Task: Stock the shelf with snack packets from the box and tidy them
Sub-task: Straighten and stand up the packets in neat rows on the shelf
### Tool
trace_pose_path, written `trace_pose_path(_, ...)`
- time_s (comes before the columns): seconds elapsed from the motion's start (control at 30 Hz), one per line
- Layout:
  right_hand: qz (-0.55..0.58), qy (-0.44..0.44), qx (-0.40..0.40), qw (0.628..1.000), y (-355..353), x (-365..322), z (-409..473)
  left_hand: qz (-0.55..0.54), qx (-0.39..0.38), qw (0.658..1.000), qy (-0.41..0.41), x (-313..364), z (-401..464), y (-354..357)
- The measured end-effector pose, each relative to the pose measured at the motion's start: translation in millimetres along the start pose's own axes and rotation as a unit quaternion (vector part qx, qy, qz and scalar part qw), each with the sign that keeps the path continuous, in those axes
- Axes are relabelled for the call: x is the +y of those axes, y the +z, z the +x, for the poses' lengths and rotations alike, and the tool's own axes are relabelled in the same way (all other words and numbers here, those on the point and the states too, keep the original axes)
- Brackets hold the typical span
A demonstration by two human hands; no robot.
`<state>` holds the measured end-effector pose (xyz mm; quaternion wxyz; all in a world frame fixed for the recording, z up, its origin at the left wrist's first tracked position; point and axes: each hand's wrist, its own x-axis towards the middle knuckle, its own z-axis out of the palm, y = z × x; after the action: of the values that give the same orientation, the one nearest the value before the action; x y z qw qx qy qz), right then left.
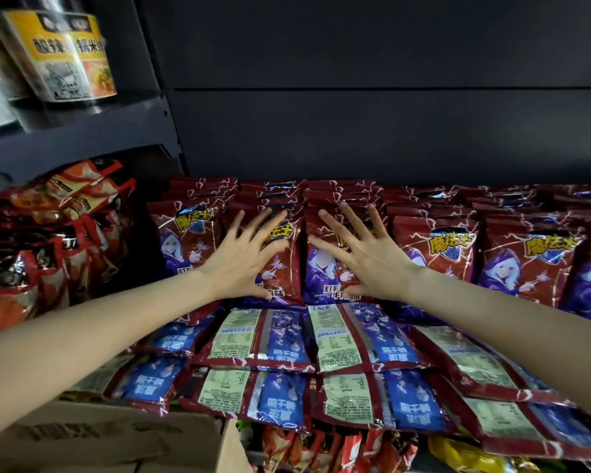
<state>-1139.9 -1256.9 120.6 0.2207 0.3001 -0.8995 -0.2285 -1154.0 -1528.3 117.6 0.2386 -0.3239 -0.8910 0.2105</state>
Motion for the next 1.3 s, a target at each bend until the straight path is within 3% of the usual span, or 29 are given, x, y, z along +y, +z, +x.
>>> trace_pose_path(0.27, 0.013, 0.004, 0.0, 1.0, 0.7, 0.4, 1.5, 0.0, 0.039, 0.999, 0.028, 2.0, 4.7, 2.3)
trace_pose_path(0.43, 0.076, -0.009, -0.019, 0.997, -9.7, 4.8, 0.4, 0.015, -0.002, 0.999, 0.033, -1.1, 7.9, -5.3)
trace_pose_path(0.57, 0.118, -0.054, 0.018, 0.991, -31.9, 7.6, 0.0, -0.067, -0.003, 0.998, 0.017, -2.7, 2.0, -33.6)
trace_pose_path(0.77, 0.157, -0.173, 0.097, 0.968, -64.1, -6.0, 3.6, -0.241, -0.054, 0.959, -0.139, -19.5, -59.5, -99.1)
trace_pose_path(0.9, 0.188, -0.215, 0.107, 0.952, -71.9, -28.9, 6.2, -0.318, -0.095, 0.923, -0.193, -31.1, -123.9, -111.1)
trace_pose_path(1.0, 0.156, -0.207, 0.139, 0.956, -64.8, -39.4, 15.1, -0.279, -0.138, 0.927, -0.21, -37.4, -155.1, -103.8)
trace_pose_path(1.17, 0.094, -0.177, 0.115, 0.973, -55.5, -46.1, 44.6, -0.194, -0.169, 0.952, -0.168, -55.1, -156.5, -81.3)
trace_pose_path(1.3, 0.071, -0.164, 0.119, 0.977, -40.6, -47.0, 57.5, -0.143, -0.081, 0.975, -0.149, -74.1, -140.1, -65.6)
